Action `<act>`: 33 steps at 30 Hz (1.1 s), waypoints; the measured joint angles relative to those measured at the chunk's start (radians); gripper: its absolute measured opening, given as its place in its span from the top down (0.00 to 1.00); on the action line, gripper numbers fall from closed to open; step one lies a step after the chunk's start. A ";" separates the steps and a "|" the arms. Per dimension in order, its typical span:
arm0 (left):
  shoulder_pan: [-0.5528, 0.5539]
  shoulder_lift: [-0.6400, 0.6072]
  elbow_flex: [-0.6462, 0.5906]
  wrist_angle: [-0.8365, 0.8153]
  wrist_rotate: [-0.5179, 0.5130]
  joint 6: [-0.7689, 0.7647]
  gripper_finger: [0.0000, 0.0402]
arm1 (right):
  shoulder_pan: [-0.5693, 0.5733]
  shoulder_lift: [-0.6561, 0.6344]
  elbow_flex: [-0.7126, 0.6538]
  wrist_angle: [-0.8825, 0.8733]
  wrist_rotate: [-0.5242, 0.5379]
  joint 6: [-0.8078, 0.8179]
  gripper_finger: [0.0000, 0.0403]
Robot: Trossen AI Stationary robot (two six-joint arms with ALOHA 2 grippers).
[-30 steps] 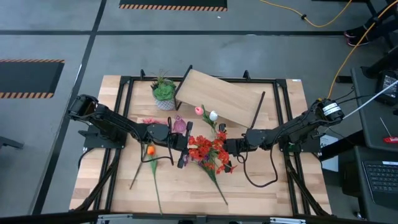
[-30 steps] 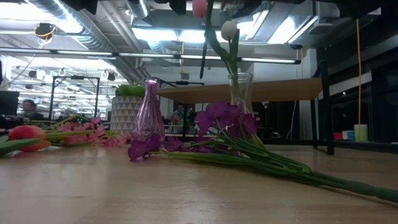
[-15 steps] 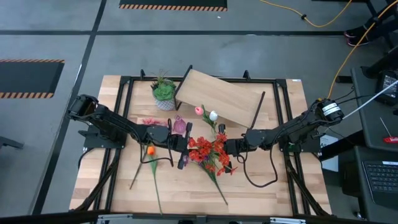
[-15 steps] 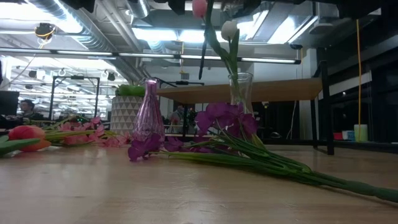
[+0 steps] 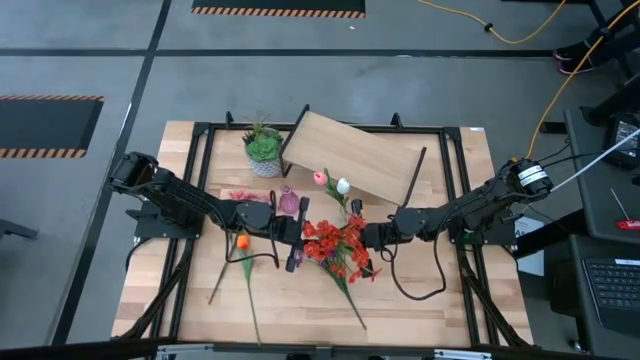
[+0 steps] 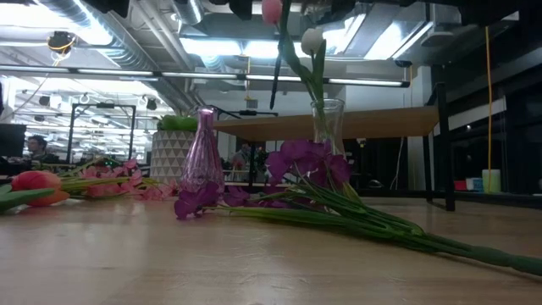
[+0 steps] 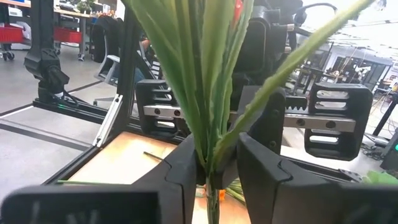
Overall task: Pick and place flowers into a vace then onto a shelf
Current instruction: Put the orange flowers into the transparent vase
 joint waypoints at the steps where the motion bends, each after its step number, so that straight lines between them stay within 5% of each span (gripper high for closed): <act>1: 0.000 0.000 0.000 0.000 0.000 0.000 0.98 | 0.000 0.000 0.000 0.000 0.000 0.000 0.75; 13: 0.002 0.005 0.000 -0.017 -0.012 0.003 0.98 | 0.000 -0.002 0.006 0.006 -0.003 0.003 0.60; 28: 0.002 0.002 0.000 -0.003 -0.023 0.011 0.98 | 0.000 -0.002 0.004 -0.014 0.001 0.002 0.61; 33: 0.002 0.001 0.000 -0.003 -0.019 0.009 0.98 | 0.000 -0.002 0.003 -0.014 0.003 0.000 0.70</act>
